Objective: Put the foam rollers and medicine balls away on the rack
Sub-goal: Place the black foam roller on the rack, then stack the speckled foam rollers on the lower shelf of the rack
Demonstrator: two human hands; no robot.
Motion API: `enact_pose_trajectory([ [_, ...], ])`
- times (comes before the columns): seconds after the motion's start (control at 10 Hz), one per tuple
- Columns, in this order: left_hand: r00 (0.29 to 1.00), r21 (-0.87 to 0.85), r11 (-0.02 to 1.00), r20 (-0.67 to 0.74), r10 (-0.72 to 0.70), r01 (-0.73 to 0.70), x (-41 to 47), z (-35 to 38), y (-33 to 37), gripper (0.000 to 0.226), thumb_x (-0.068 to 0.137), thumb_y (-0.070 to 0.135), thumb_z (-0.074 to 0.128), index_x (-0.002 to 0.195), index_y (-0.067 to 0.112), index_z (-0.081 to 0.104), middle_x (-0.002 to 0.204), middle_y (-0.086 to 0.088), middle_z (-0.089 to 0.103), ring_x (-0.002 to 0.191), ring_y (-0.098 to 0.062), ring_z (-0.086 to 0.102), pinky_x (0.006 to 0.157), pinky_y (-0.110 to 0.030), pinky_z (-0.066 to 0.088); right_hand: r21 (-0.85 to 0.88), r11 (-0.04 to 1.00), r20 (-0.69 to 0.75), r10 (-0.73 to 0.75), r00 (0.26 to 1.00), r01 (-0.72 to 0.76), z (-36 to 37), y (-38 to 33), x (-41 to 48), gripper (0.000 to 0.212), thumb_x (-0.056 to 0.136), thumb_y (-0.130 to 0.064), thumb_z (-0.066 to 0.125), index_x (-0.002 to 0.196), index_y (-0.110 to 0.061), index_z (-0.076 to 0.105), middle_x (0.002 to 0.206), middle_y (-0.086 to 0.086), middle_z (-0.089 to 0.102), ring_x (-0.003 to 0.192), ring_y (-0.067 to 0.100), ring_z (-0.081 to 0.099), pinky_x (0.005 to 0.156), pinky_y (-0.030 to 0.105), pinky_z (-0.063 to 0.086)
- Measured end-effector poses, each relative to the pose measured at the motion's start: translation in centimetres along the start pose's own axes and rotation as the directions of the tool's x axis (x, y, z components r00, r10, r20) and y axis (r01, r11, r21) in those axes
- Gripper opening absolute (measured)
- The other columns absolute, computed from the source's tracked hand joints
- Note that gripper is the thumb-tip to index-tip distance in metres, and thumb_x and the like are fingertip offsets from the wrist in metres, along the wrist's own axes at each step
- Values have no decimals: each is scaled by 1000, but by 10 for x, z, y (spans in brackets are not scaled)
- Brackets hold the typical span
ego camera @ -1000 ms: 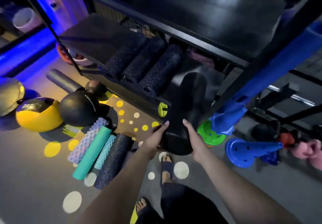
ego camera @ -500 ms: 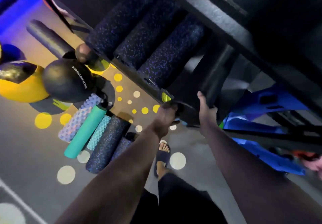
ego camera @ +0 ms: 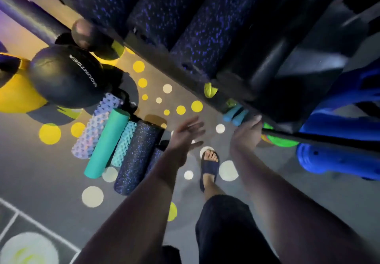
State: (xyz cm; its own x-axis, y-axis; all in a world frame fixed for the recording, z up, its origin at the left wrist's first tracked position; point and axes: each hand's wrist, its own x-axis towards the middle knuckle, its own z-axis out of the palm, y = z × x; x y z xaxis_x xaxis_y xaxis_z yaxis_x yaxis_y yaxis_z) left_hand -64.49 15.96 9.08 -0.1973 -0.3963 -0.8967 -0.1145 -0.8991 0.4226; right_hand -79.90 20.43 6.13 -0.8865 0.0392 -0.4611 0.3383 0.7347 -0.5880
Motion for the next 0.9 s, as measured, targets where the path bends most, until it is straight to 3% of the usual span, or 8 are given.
enact_pose_trajectory([
  [0.1, 995, 28, 997, -81, -66, 68, -2, -88, -69, 27, 100, 11, 56, 125, 15, 64, 121, -11, 72, 101, -26, 69, 77, -33, 51, -87, 996, 162, -18, 987, 33, 27, 87, -61, 48, 106, -40, 34, 112, -1, 62, 114, 26, 66, 107, 44, 61, 85, 41, 46],
  [0.2, 987, 52, 992, -113, -111, 117, -7, -180, -130, 16, 99, 10, 57, 109, 18, 66, 108, -12, 71, 95, -28, 66, 73, -32, 48, -241, 970, 418, 78, 905, 28, 49, 177, -109, 43, 106, -34, 38, 130, -2, 54, 128, 21, 58, 120, 34, 56, 89, 31, 41],
  [0.3, 989, 146, 979, -59, -135, 142, -20, -268, -175, 24, 102, 15, 55, 125, 14, 60, 112, -7, 69, 94, -20, 69, 81, -35, 55, -424, 902, 470, 147, 870, 77, 43, 232, -176, 42, 106, -42, 37, 129, -12, 54, 118, 9, 57, 111, 22, 56, 86, 29, 36],
  [0.4, 992, 119, 985, -6, -128, 128, -49, -351, -207, 23, 100, 2, 51, 118, 11, 60, 95, -5, 75, 73, -14, 73, 65, -28, 60, -533, 827, 445, 96, 891, 177, 60, 323, -213, 48, 100, -58, 40, 117, -18, 62, 111, 3, 64, 99, 22, 60, 80, 28, 42],
  [0.5, 982, 165, 969, -8, -187, 186, -76, -409, -227, 26, 91, 2, 62, 115, 9, 67, 97, -14, 72, 77, -22, 68, 65, -29, 56, -552, 810, 520, 150, 841, 197, 71, 364, -262, 59, 91, -70, 44, 100, -16, 67, 110, 15, 66, 102, 28, 63, 85, 33, 44],
  [0.6, 972, 241, 941, -56, -229, 236, -72, -440, -240, 19, 93, 5, 64, 109, 12, 69, 106, -14, 70, 90, -25, 68, 62, -27, 57, -509, 859, 454, 215, 865, 53, 70, 393, -300, 51, 95, -53, 58, 122, -10, 65, 123, 17, 67, 118, 35, 61, 97, 36, 45],
  [0.7, 968, 324, 912, -51, -247, 250, -53, -441, -253, 14, 96, 9, 61, 108, 17, 65, 102, -7, 69, 82, -16, 68, 58, -23, 53, -482, 876, 421, 215, 881, 16, 74, 409, -313, 50, 92, -55, 63, 116, -11, 66, 114, 13, 71, 110, 32, 65, 92, 34, 47],
  [0.9, 964, 423, 869, -51, -261, 257, 23, -422, -319, 14, 102, 20, 56, 113, 19, 64, 107, -4, 67, 91, -18, 63, 77, -30, 50, -492, 870, 488, 249, 836, 28, 113, 465, -282, 95, 85, -63, 68, 155, -10, 30, 157, 12, 40, 145, 29, 37, 113, 35, 32],
])
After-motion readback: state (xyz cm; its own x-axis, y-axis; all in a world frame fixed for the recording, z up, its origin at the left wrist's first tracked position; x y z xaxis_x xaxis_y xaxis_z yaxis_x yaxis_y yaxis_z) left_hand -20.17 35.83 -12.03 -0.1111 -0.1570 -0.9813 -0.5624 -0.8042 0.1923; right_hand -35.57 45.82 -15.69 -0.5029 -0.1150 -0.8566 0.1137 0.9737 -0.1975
